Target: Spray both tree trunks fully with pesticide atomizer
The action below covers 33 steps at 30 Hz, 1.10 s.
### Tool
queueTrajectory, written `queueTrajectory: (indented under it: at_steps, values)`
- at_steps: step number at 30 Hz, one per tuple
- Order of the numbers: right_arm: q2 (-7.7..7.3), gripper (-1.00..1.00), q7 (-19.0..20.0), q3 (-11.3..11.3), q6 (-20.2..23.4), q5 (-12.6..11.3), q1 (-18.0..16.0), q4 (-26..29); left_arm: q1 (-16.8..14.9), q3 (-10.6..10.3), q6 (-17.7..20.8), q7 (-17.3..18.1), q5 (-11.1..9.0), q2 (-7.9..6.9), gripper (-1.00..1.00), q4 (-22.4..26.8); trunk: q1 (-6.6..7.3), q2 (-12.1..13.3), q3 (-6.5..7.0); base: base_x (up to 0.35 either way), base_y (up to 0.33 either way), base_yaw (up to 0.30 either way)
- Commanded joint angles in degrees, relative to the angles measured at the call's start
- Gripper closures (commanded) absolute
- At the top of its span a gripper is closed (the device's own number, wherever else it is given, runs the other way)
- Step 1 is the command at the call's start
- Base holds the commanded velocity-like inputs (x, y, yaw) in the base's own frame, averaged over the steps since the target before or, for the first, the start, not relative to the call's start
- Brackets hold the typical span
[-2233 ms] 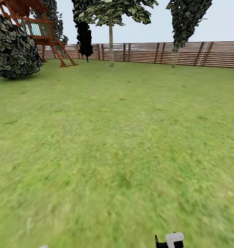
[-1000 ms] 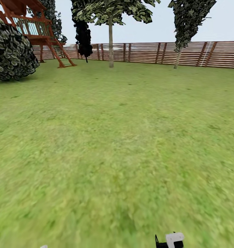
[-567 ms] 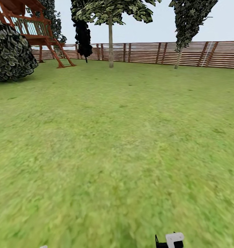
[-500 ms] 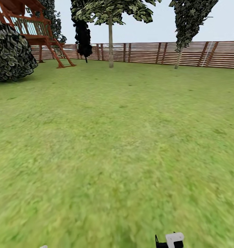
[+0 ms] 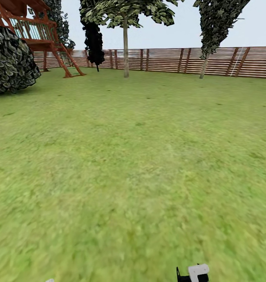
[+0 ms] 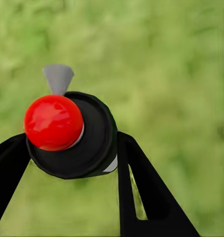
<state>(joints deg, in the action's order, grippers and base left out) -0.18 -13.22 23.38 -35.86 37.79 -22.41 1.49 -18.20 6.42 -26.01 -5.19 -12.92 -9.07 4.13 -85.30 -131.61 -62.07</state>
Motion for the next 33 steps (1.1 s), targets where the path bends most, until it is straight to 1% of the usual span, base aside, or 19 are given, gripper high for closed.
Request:
queueTrajectory:
  at_steps: [1, 33]
  values:
    - [0.0, -1.0, 0.02, 0.0, 0.0, 0.0, 0.0, 0.0, -0.04, 0.0, 0.0, -0.01, 0.0, 0.01, 1.0, 0.0, 0.0, 0.0, 0.0, 0.339, 0.0, 0.0]
    - [0.0, -1.0, 0.01, 0.0, 0.0, 0.0, 0.0, 0.0, -0.06, -0.02, 0.0, 0.0, 0.0, 0.01, 1.0, 0.0, 0.0, 0.0, 0.0, 0.34, 0.0, 0.0]
